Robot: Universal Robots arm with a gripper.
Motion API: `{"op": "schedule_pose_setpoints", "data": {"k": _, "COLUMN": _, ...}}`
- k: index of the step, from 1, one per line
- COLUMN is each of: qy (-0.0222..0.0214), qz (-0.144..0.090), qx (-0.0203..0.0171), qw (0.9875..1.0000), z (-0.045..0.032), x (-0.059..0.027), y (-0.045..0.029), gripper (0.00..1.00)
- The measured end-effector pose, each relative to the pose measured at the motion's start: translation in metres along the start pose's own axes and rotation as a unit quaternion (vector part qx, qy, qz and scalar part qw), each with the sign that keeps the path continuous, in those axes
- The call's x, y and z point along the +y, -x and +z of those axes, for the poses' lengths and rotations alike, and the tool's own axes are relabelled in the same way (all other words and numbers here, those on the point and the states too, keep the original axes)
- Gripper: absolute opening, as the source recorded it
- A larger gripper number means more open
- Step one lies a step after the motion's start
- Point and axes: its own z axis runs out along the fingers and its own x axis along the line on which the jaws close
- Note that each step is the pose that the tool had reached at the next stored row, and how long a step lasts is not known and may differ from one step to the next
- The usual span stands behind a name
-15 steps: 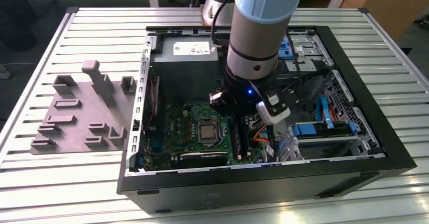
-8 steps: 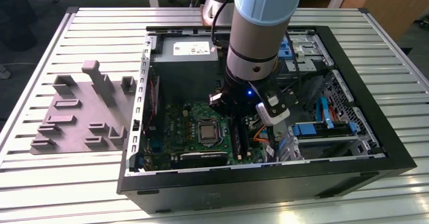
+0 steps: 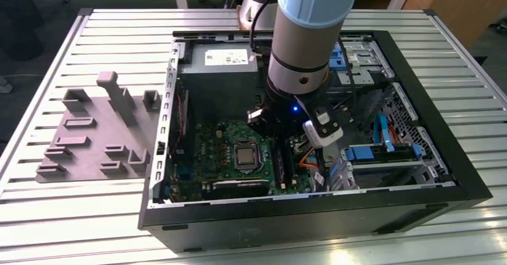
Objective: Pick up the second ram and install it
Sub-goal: 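Insert the second ram into the second slot, then press down the second ram until it locks into place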
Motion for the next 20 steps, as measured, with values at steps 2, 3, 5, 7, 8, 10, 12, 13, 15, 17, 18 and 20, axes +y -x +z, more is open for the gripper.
{"op": "schedule_pose_setpoints", "data": {"k": 2, "qy": 0.0000, "qz": 0.000, "qx": 0.0002, "qw": 1.0000, "z": 0.0000, "x": 0.0000, "y": 0.0001, "gripper": 0.14}}
{"op": "schedule_pose_setpoints", "data": {"k": 3, "qy": -0.0001, "qz": 0.000, "qx": 0.0003, "qw": 1.0000, "z": -0.0001, "x": -0.0001, "y": 0.0001, "gripper": 0.14}}
{"op": "schedule_pose_setpoints", "data": {"k": 5, "qy": -0.0002, "qz": -0.002, "qx": 0.0004, "qw": 1.0000, "z": -0.0002, "x": -0.0001, "y": 0.0001, "gripper": 0.14}}
{"op": "schedule_pose_setpoints", "data": {"k": 7, "qy": -0.0002, "qz": -0.002, "qx": 0.0004, "qw": 1.0000, "z": 0.0001, "x": -0.0001, "y": 0.0001, "gripper": 0.14}}
{"op": "schedule_pose_setpoints", "data": {"k": 8, "qy": -0.0001, "qz": -0.003, "qx": 0.0004, "qw": 1.0000, "z": 0.0004, "x": -0.0001, "y": 0.0002, "gripper": 0.14}}
{"op": "schedule_pose_setpoints", "data": {"k": 10, "qy": -0.0001, "qz": -0.003, "qx": 0.0004, "qw": 1.0000, "z": 0.0010, "x": -0.0001, "y": 0.0001, "gripper": 0.14}}
{"op": "schedule_pose_setpoints", "data": {"k": 12, "qy": -0.0001, "qz": -0.003, "qx": 0.0003, "qw": 1.0000, "z": 0.0018, "x": 0.0000, "y": 0.0002, "gripper": 0.14}}
{"op": "schedule_pose_setpoints", "data": {"k": 13, "qy": -0.0001, "qz": -0.003, "qx": 0.0003, "qw": 1.0000, "z": 0.0022, "x": 0.0000, "y": 0.0002, "gripper": 0.14}}
{"op": "schedule_pose_setpoints", "data": {"k": 15, "qy": -0.0001, "qz": -0.003, "qx": 0.0004, "qw": 1.0000, "z": 0.0031, "x": 0.0000, "y": 0.0002, "gripper": 0.14}}
{"op": "schedule_pose_setpoints", "data": {"k": 17, "qy": -0.0002, "qz": -0.003, "qx": 0.0004, "qw": 1.0000, "z": 0.0037, "x": -0.0001, "y": 0.0002, "gripper": 0.14}}
{"op": "schedule_pose_setpoints", "data": {"k": 18, "qy": -0.0002, "qz": -0.003, "qx": 0.0004, "qw": 1.0000, "z": 0.0039, "x": 0.0000, "y": 0.0002, "gripper": 0.14}}
{"op": "schedule_pose_setpoints", "data": {"k": 20, "qy": -0.0001, "qz": -0.003, "qx": 0.0004, "qw": 1.0000, "z": 0.0045, "x": 0.0000, "y": 0.0002, "gripper": 0.14}}
